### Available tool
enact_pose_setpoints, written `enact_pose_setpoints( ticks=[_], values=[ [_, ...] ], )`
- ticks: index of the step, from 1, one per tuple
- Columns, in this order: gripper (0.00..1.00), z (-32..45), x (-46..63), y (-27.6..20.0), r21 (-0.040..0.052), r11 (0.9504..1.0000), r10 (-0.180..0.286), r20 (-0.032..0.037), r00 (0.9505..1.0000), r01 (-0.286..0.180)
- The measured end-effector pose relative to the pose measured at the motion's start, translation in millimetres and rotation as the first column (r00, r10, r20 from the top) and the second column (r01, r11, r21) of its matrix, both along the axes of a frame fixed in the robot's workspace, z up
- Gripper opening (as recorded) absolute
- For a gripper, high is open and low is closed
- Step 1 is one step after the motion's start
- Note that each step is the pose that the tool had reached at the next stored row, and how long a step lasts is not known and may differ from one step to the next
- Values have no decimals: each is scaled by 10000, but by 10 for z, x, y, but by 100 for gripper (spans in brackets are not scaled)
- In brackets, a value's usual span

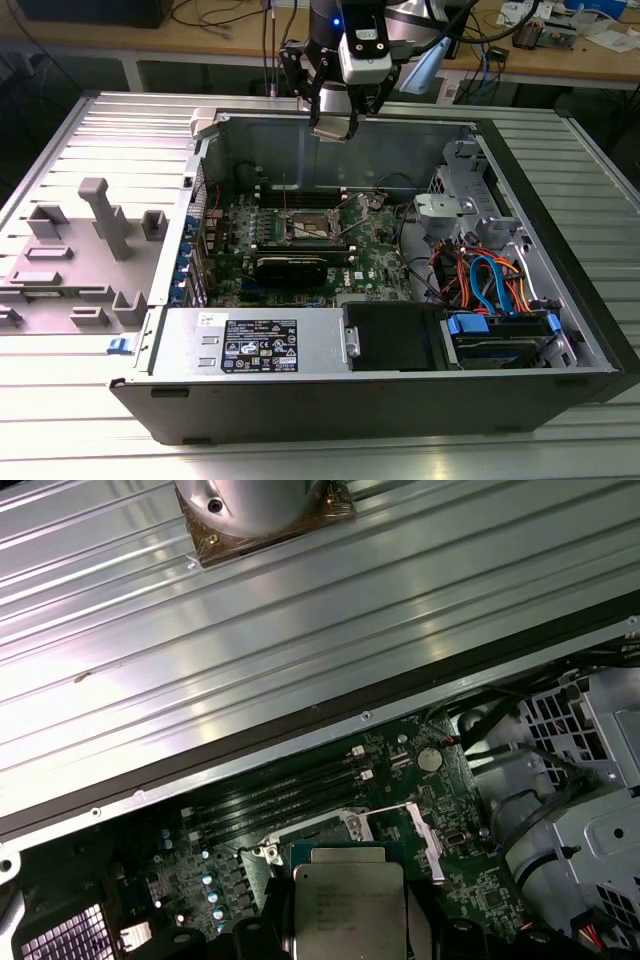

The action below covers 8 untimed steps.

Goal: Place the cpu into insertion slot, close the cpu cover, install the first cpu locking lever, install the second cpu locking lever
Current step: 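Place the cpu into insertion slot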

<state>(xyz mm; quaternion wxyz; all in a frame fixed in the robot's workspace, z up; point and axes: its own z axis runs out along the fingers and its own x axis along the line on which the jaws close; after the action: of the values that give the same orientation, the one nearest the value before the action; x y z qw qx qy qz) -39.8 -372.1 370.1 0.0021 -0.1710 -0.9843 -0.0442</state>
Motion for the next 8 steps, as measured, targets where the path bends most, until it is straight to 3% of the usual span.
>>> enact_pose_setpoints(
  ticks=[8],
  values=[
    [54, 0, 0, 0, 0, 10000, -2, 1, 10000, 2]
  ],
)
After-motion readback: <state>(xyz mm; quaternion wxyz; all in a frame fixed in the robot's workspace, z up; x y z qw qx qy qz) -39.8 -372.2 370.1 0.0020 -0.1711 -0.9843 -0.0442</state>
